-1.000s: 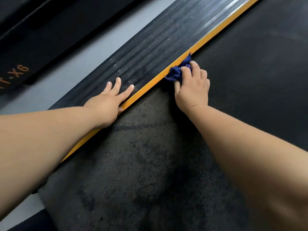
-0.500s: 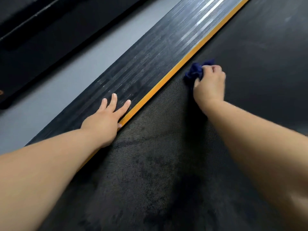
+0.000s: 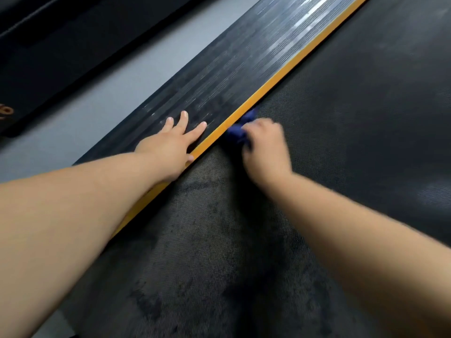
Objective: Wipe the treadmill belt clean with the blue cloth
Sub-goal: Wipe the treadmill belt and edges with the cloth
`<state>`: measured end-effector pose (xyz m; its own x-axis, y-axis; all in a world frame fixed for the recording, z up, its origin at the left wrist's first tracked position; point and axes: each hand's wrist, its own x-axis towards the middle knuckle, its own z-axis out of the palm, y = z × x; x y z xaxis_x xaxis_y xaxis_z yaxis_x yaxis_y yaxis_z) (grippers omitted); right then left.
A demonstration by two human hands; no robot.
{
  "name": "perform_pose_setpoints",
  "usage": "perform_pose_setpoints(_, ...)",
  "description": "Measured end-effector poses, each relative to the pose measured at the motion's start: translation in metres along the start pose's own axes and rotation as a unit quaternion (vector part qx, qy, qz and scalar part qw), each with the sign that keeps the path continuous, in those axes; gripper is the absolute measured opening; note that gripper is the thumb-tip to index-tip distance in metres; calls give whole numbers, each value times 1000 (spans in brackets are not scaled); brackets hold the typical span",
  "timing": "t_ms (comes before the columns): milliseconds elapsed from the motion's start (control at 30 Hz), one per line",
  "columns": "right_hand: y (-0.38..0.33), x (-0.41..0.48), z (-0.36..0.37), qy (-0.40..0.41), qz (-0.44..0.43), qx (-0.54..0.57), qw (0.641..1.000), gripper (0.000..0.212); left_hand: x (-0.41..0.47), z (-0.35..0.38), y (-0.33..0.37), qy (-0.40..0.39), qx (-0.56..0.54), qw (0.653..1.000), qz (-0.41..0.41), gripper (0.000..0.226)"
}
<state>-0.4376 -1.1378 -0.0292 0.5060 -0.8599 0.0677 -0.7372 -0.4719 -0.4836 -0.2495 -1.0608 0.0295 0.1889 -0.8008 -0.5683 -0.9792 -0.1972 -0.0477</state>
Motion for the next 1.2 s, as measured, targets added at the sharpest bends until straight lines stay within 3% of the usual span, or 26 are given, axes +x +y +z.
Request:
perform_pose_setpoints(100,-53,-66,26,-119,-124,71,983,23,-2,-2,-11,-5,-20,999,24,70)
perform_pose_setpoints(167,-45,-65,21,-139,-183,48,972,31,-4,-2,-17,2,-35,999,42,68)
perform_pose_setpoints(200,-29,-50,14,-110,-166,23,980,35,-6,1,-17,5,-38,998,45,67)
perform_pose_setpoints(267,9,-18,-12,-7,4,-9,1000,37,-13,9,-12,14,-47,998,36,66)
perform_pose_setpoints(333,30,-8,-30,41,152,8,988,31,-23,19,-1,30,-66,997,15,68)
perform_pose_setpoints(467,-3,-55,-29,-70,15,70,995,42,-41,27,36,113,-73,987,89,79)
perform_pose_setpoints(567,4,-84,-51,-106,53,150,982,59,-39,24,73,109,-148,966,183,89)
perform_pose_setpoints(667,43,-118,-82,-59,120,88,987,62,-11,22,112,113,-173,954,216,88)
perform_pose_setpoints(733,65,-143,-94,-73,153,22,985,62,15,23,135,142,-205,947,201,79)
perform_pose_setpoints(833,100,-176,-112,-135,186,-56,972,62,34,35,169,226,-243,924,193,46)
perform_pose_setpoints(900,122,-186,-124,-163,167,-104,967,62,16,55,198,261,-194,896,303,36)
perform_pose_setpoints(1000,147,-191,-132,-175,179,-128,960,62,-37,91,226,182,-54,860,474,53)
perform_pose_setpoints(1033,153,-190,-134,-169,201,-126,957,61,-41,94,222,168,-40,849,499,47)
perform_pose_setpoints(1100,162,-191,-138,-147,254,-127,947,61,-21,85,197,208,-52,844,492,27)
perform_pose_setpoints(1200,158,-196,-135,-109,326,-108,933,59,23,51,136,276,-75,898,335,31)
